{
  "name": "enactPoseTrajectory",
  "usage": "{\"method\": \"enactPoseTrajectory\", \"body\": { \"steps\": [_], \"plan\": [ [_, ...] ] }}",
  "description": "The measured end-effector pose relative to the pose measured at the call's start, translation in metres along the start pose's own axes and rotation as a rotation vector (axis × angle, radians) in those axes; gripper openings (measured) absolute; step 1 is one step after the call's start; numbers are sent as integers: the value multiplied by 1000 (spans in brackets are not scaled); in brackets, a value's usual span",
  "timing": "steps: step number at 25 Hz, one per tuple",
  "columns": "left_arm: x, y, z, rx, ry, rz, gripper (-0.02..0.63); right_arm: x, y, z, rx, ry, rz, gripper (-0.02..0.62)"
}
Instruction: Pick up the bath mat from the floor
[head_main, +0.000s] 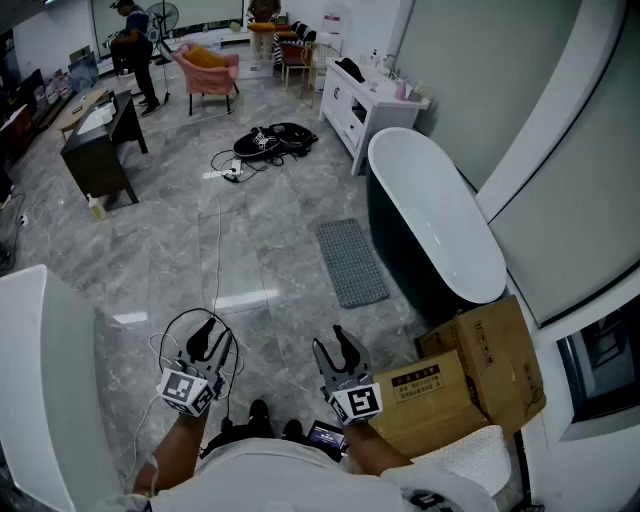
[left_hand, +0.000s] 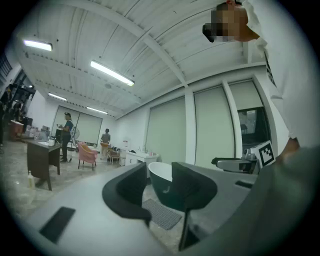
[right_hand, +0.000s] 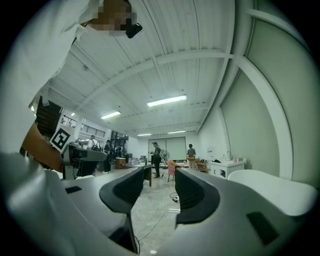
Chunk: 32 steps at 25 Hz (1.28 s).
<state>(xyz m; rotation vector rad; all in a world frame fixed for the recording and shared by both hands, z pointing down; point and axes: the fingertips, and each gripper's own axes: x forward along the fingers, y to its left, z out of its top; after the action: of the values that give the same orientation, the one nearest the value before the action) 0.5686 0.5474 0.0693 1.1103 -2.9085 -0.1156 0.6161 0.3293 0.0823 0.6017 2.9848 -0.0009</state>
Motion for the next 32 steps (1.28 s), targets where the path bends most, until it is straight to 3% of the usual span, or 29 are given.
{"method": "enactPoseTrajectory", "body": {
  "steps": [4, 13, 18, 21, 28, 32],
  "plan": [
    [-1, -3, 4, 59, -14, -17, 161, -8, -2, 7, 37, -33, -41, 216],
    [8, -21, 30, 35, -106, -70, 172, -18, -1, 23, 19, -25, -46, 216],
    [9, -33, 57, 92, -140, -99, 173, -29, 4, 53, 10, -149, -51, 226],
    [11, -37, 55, 113, -131, -115, 173, -27, 7, 50, 24, -138, -44, 233],
    [-1, -39, 37, 31, -86, -93, 173, -29, 5, 49, 81, -133, -52, 233],
    [-3, -35, 39, 33, -101, -64, 173, -27, 6, 43, 73, -131, -24, 233]
  ]
}}
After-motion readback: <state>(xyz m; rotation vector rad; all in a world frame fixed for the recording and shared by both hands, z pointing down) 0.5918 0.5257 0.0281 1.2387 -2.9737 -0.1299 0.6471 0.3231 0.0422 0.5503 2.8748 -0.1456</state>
